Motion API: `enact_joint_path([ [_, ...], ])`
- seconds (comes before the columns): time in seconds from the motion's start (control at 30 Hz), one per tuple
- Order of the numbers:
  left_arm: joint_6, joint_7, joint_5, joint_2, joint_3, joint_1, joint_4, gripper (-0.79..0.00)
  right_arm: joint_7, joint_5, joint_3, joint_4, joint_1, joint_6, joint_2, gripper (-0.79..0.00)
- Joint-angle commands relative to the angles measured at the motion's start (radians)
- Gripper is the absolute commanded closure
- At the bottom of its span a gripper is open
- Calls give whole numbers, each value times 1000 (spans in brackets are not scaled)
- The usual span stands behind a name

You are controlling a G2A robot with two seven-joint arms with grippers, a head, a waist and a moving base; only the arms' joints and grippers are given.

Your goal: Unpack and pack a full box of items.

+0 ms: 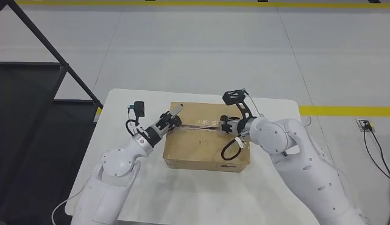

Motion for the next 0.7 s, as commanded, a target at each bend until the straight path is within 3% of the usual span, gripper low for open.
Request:
enact_joint_path([
  [0.0,-5,1,-3,0,-4,4,-6,-785,3,-1,-2,6,3,8,-1,0],
  [0.27,-13,-50,-37,2,-11,17,-33,-785,17,4,-9,22,14,14,-7,0],
  [0.67,2,-67,-15,-1,13,-7,25,-785,30,-7,-14,18,16,13,-10,0],
])
